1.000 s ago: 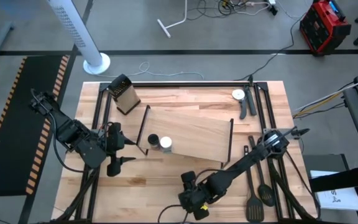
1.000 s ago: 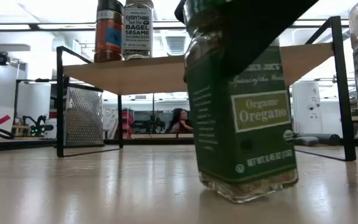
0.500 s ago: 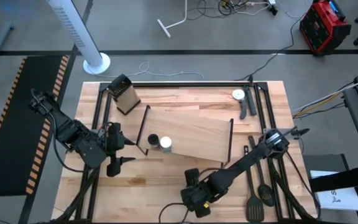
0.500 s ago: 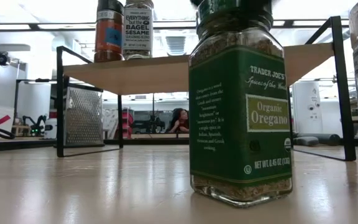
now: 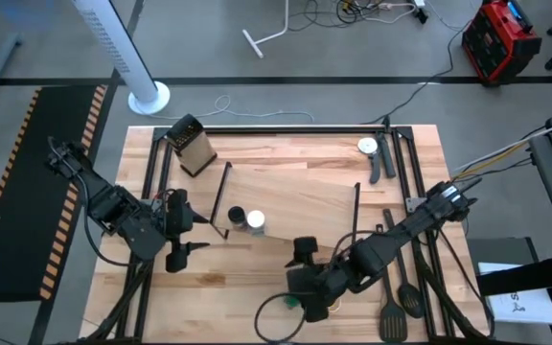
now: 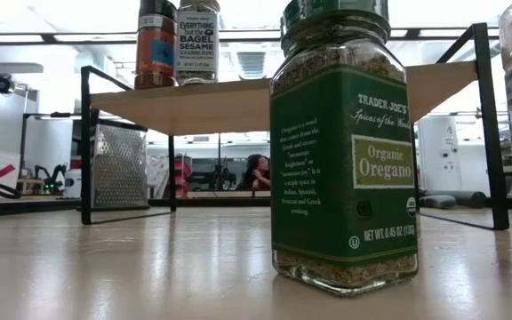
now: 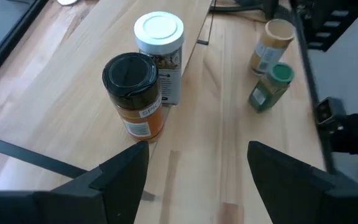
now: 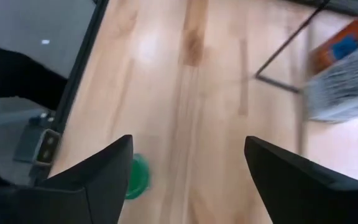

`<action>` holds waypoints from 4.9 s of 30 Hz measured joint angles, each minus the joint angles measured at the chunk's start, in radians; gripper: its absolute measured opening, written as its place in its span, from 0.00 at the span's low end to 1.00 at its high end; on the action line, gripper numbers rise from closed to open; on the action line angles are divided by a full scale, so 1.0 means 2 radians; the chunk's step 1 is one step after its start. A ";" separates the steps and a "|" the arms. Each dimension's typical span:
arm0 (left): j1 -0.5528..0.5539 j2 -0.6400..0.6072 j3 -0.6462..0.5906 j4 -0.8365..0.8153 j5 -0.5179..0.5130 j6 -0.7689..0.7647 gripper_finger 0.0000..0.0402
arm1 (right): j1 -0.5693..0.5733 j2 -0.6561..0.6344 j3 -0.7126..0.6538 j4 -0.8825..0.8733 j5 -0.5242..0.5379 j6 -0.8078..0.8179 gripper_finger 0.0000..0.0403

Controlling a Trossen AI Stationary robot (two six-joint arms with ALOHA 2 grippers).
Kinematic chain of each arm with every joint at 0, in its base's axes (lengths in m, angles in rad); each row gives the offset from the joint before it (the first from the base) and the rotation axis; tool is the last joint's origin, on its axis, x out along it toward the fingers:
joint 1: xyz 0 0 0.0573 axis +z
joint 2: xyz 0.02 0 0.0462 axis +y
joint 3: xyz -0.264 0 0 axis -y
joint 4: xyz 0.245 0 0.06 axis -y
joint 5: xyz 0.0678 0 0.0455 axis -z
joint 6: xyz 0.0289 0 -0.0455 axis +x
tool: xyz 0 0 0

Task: Shelf spices
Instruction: Remove the black seasoning bottle from the shelf

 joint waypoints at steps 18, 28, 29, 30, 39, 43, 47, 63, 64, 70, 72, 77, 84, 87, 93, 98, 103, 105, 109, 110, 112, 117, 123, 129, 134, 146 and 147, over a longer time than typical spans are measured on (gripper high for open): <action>0.072 0.065 -0.002 -0.029 -0.032 0.036 0.73 | -0.013 -0.015 0.000 0.000 0.019 -0.033 0.69; 0.120 0.086 0.020 -0.023 0.043 0.076 0.87 | -0.013 -0.015 0.000 0.000 0.019 -0.039 0.65; 0.122 0.090 0.027 -0.023 0.046 0.082 0.88 | -0.013 -0.015 0.000 0.001 0.019 -0.039 0.65; 0.124 0.093 0.034 -0.023 0.050 0.088 0.88 | -0.013 -0.015 0.000 0.001 0.019 -0.038 0.64; 0.141 0.125 0.094 -0.072 0.071 0.103 0.89 | -0.013 -0.014 0.000 0.001 0.019 -0.037 0.65; 0.151 0.140 0.105 -0.080 0.085 0.112 0.89 | -0.013 -0.014 0.000 0.002 0.019 -0.037 0.64; 0.164 0.156 0.113 -0.084 0.096 0.121 0.89 | -0.013 -0.014 0.000 0.003 0.018 -0.040 0.62; 0.198 0.203 0.121 -0.087 0.121 0.162 0.88 | -0.013 -0.014 0.000 0.007 0.018 -0.042 0.62; 0.198 0.204 0.121 -0.085 0.121 0.164 0.88 | -0.013 -0.014 0.000 0.008 0.018 -0.043 0.62; 0.200 0.206 0.121 -0.074 0.121 0.168 0.86 | -0.013 -0.014 0.000 0.014 0.018 -0.046 0.60; 0.200 0.206 0.120 -0.073 0.121 0.168 0.85 | -0.013 -0.014 0.000 0.015 0.017 -0.046 0.59; 0.200 0.206 0.115 -0.066 0.121 0.168 0.83 | -0.013 -0.014 0.000 0.016 0.017 -0.046 0.57; 0.202 0.206 0.112 -0.060 0.118 0.168 0.79 | -0.013 -0.014 0.000 0.016 0.017 -0.046 0.60; 0.204 0.206 0.112 -0.055 0.118 0.168 0.77 | -0.013 -0.014 0.000 0.016 0.017 -0.046 0.59; 0.209 0.206 0.111 -0.050 0.117 0.168 0.70 | -0.013 -0.014 -0.001 0.016 0.017 -0.045 0.56; 0.213 0.206 0.111 -0.050 0.117 0.167 0.61 | -0.013 -0.014 -0.001 0.016 0.017 -0.045 0.56; 0.215 0.206 0.111 -0.050 0.116 0.166 0.48 | -0.012 -0.014 -0.001 0.017 0.017 -0.045 0.57; 0.215 0.206 0.111 -0.050 0.116 0.166 0.45 | -0.012 -0.014 -0.001 0.017 0.016 -0.045 0.57; 0.215 0.205 0.111 -0.053 0.116 0.167 0.44 | -0.012 -0.014 0.000 0.017 0.016 -0.045 0.56; 0.215 0.205 0.111 -0.054 0.116 0.167 0.44 | -0.012 -0.014 -0.001 0.017 0.016 -0.045 0.56; 0.215 0.205 0.113 -0.064 0.117 0.170 0.44 | -0.012 -0.014 -0.001 0.016 0.016 -0.045 0.55; 0.214 0.205 0.136 -0.111 0.134 0.172 0.46 | -0.012 -0.014 -0.001 0.016 0.016 -0.045 0.55; 0.205 0.193 0.168 -0.112 0.195 0.162 0.45 | -0.012 -0.014 -0.001 0.016 0.016 -0.045 0.56; 0.156 0.183 0.171 -0.109 0.246 0.109 0.46 | -0.010 -0.014 -0.002 0.011 0.016 -0.039 0.54; 0.067 0.181 0.149 -0.070 0.231 0.039 0.45 | -0.002 -0.014 -0.014 0.012 0.017 -0.030 0.54; -0.093 0.185 0.029 0.007 0.130 -0.153 0.45 | 0.021 -0.014 -0.022 0.016 0.031 0.003 0.54; -0.098 0.185 0.016 0.009 0.132 -0.166 0.46 | 0.021 -0.014 -0.022 0.016 0.032 0.003 0.53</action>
